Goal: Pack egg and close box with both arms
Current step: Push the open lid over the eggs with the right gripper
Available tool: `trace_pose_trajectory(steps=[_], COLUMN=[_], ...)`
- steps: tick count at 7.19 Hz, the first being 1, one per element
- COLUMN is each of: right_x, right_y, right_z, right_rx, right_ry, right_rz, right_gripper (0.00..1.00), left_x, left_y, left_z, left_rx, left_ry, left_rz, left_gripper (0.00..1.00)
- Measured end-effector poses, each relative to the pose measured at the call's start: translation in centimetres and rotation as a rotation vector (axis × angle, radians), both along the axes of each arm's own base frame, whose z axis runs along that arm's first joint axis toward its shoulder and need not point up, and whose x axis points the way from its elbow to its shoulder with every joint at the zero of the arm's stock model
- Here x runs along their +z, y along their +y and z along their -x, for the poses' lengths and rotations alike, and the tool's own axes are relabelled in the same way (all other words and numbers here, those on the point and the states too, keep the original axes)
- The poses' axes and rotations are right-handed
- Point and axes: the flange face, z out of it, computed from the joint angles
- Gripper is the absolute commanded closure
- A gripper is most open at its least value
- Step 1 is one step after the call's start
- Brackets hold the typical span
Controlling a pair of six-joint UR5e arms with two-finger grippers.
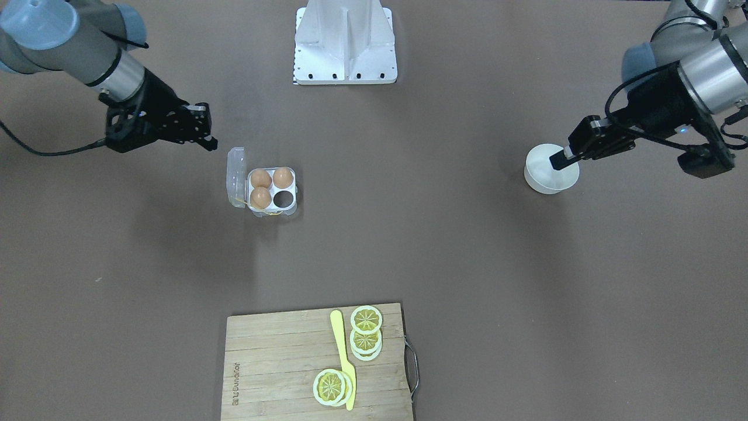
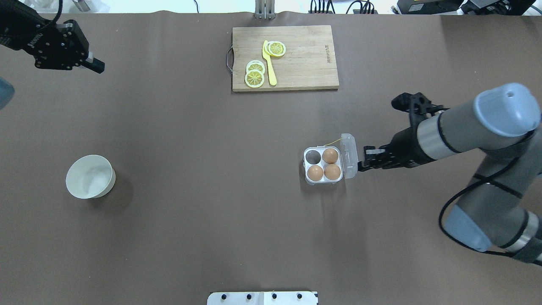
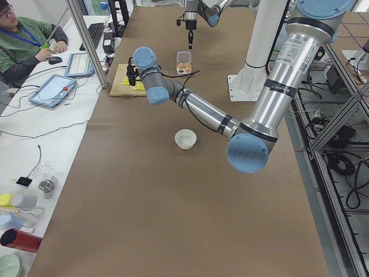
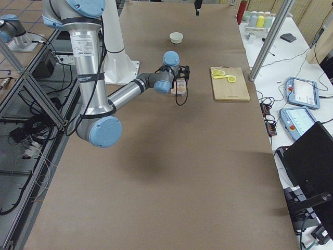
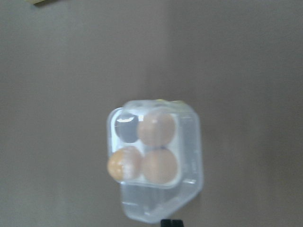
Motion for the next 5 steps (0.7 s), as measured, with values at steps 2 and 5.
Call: trace_pose_trajectory(steps=[2, 5], right_x=[-7.7, -11.3], right_y=[1.7, -1.5], right_z=[7.1, 4.1], right_rx=[0.067, 0.106], right_ry=[-0.036, -0.005], right_rz=[0.012, 0.057], right_gripper=[1.00, 0.45], left_x=[1.5, 2.4], left_y=[-0.4, -0.4], left_z=[1.2, 1.3], left_rx=[0.001, 0.002], left_ry=[-0.004, -0.009], left_rz=[0.002, 0.014], left_gripper=[1.00, 0.76])
